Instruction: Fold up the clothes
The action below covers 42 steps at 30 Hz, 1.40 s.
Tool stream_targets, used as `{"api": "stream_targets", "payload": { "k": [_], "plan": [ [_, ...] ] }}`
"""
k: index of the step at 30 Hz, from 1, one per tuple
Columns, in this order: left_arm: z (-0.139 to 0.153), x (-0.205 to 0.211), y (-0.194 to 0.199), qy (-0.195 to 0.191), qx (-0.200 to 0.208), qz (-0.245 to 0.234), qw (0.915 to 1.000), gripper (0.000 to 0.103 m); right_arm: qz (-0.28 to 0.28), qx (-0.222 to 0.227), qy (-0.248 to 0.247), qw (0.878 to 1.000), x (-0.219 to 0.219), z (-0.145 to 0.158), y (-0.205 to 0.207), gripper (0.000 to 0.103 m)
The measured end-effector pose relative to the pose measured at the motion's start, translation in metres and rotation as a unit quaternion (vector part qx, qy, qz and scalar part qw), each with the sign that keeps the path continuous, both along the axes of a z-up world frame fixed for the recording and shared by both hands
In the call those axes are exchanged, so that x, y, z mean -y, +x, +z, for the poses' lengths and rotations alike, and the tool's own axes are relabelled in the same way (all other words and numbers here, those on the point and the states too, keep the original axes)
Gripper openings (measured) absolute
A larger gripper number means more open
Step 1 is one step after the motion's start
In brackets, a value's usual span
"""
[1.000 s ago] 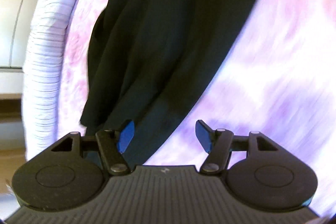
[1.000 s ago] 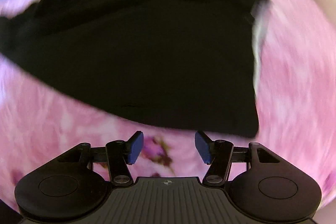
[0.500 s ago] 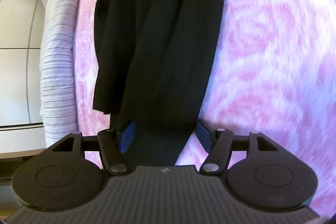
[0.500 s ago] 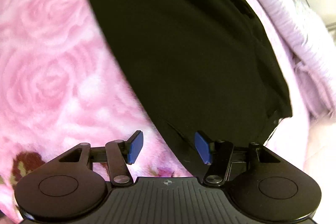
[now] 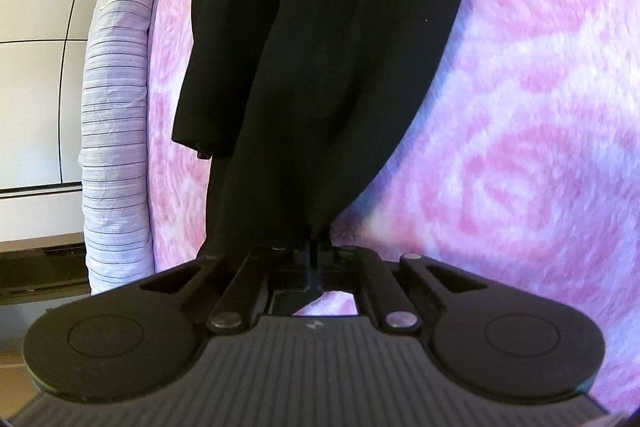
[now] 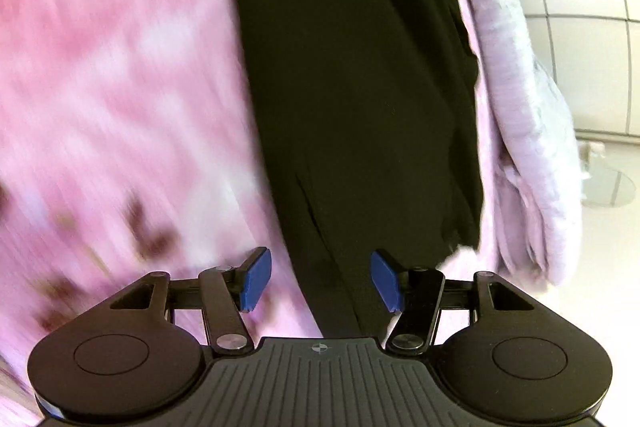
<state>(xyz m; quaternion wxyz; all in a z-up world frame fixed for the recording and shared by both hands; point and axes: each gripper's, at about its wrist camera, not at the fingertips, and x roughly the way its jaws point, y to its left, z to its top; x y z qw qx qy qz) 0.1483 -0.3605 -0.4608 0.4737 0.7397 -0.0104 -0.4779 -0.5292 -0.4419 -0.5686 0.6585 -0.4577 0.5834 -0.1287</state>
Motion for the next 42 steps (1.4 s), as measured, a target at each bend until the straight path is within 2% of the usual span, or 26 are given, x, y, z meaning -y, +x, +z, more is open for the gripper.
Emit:
{"api": "stream_targets", "payload": {
  "k": [5, 7, 12, 15, 19, 22, 27, 29, 31, 34, 35, 37, 39, 40, 42],
  "plan": [
    [0.008, 0.002, -0.004, 0.006, 0.005, 0.028, 0.9996, 0.001, 0.059, -0.004, -0.014, 0.998, 0.034, -0.005, -0.013, 0.055],
    [0.013, 0.004, -0.006, 0.003, 0.006, 0.050, 0.9987, 0.001, 0.063, -0.011, 0.002, 0.998, 0.044, -0.003, -0.011, 0.003],
    [0.049, -0.023, -0.047, 0.012, -0.007, 0.079, 0.9968, 0.001, 0.065, 0.013, 0.037, 0.997, 0.061, 0.039, -0.027, 0.002],
    [0.077, -0.045, -0.092, 0.015, -0.028, 0.093, 0.9951, 0.001, 0.062, 0.022, 0.035, 0.997, 0.082, 0.073, -0.047, 0.002],
    [0.106, -0.082, -0.169, 0.038, -0.066, 0.107, 0.9914, 0.001, 0.070, 0.000, 0.033, 0.997, 0.107, 0.095, -0.077, 0.002],
    [0.111, -0.110, -0.226, 0.056, -0.091, 0.129, 0.9859, 0.001, 0.071, -0.017, 0.036, 0.997, 0.150, 0.086, -0.093, 0.002],
    [0.075, -0.134, -0.280, 0.096, -0.123, 0.192, 0.9689, 0.002, 0.090, -0.036, 0.050, 0.994, 0.155, 0.058, -0.114, 0.003],
    [0.071, -0.141, -0.289, 0.109, -0.124, 0.211, 0.9634, 0.003, 0.101, -0.055, 0.055, 0.992, 0.161, 0.050, -0.110, 0.004],
    [0.073, -0.146, -0.293, 0.115, -0.127, 0.233, 0.9574, 0.007, 0.098, -0.092, 0.060, 0.989, 0.180, 0.041, -0.105, 0.011],
    [0.093, -0.147, -0.279, 0.104, -0.152, 0.273, 0.9442, 0.012, 0.052, -0.104, 0.056, 0.992, 0.192, 0.047, -0.098, 0.023],
    [0.101, -0.148, -0.274, 0.099, -0.160, 0.283, 0.9406, 0.016, 0.032, -0.102, 0.057, 0.993, 0.196, 0.051, -0.094, 0.026],
    [0.116, -0.151, -0.263, 0.079, -0.174, 0.307, 0.9323, 0.018, 0.001, -0.087, 0.064, 0.994, 0.198, 0.063, -0.086, 0.032],
    [0.129, -0.150, -0.250, 0.051, -0.184, 0.328, 0.9250, 0.028, -0.021, -0.070, 0.068, 0.995, 0.193, 0.075, -0.078, 0.034],
    [0.133, -0.143, -0.239, 0.032, -0.185, 0.332, 0.9243, 0.031, -0.026, -0.060, 0.068, 0.996, 0.180, 0.082, -0.078, 0.036],
    [0.128, -0.121, -0.216, 0.005, -0.182, 0.322, 0.9290, 0.039, -0.036, -0.041, 0.072, 0.996, 0.153, 0.091, -0.074, 0.039]
  ]
}}
